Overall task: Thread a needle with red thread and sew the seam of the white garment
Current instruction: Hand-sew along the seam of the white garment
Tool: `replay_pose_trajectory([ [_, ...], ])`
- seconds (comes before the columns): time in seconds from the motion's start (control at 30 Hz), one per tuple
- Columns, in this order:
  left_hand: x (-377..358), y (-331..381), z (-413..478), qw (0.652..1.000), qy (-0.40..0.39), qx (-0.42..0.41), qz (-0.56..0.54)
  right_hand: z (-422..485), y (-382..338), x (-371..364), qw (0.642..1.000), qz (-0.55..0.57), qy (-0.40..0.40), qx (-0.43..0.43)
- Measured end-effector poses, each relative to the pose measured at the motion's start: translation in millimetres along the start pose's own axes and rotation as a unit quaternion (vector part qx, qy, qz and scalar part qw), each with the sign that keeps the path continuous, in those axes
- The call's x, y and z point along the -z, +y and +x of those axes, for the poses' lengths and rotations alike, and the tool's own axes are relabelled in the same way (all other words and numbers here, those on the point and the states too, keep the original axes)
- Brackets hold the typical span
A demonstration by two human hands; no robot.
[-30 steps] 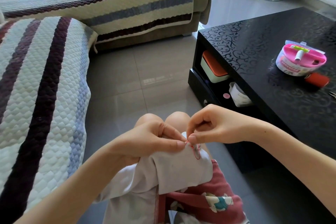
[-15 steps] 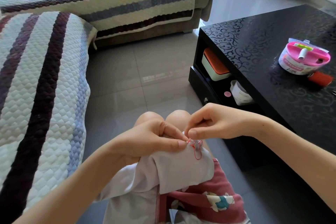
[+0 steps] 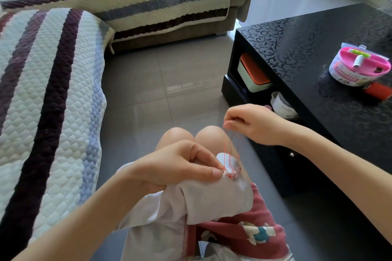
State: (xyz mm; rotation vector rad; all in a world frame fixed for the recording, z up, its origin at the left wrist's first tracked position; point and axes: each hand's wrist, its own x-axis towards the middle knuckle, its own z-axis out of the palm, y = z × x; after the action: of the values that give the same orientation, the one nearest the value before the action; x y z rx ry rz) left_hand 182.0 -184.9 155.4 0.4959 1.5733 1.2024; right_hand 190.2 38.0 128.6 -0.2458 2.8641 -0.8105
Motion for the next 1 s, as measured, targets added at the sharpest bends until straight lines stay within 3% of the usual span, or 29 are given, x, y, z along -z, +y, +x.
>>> replay_pose_trajectory([
  [0.1, -2.0, 0.5, -2.0, 1.0, -0.018, 0.004, -0.009, 16.2, 29.0, -7.5, 0.988, -0.099, 0.102, -0.061],
  [0.2, -3.5, 0.8, -3.0, 1.0, -0.022, 0.01, -0.018, 30.5, 57.0, -18.4, 0.974, -0.146, 0.132, -0.114],
  [0.37, -3.8, 1.7, -6.9, 0.998, -0.04, 0.014, -0.037, 39.5, 89.2, -35.5, 0.942, -0.284, 0.101, -0.147],
  [0.57, -2.5, 8.7, -11.8, 0.997, -0.046, 0.013, -0.064, 33.9, 120.4, -51.2, 0.893, -0.382, 0.01, -0.238],
  [0.83, -4.6, 9.3, -14.9, 0.995, -0.045, 0.02, -0.081, 10.5, 143.4, -62.4, 0.856, -0.402, -0.031, -0.322],
  [0.93, -6.7, 8.8, -12.7, 0.996, -0.038, 0.021, -0.076, 11.6, 142.4, -64.1, 0.877, -0.351, 0.003, -0.327],
  [1.0, -6.6, 8.8, -11.3, 0.997, -0.025, 0.016, -0.064, 15.2, 129.0, -57.2, 0.915, -0.243, 0.09, -0.31],
])
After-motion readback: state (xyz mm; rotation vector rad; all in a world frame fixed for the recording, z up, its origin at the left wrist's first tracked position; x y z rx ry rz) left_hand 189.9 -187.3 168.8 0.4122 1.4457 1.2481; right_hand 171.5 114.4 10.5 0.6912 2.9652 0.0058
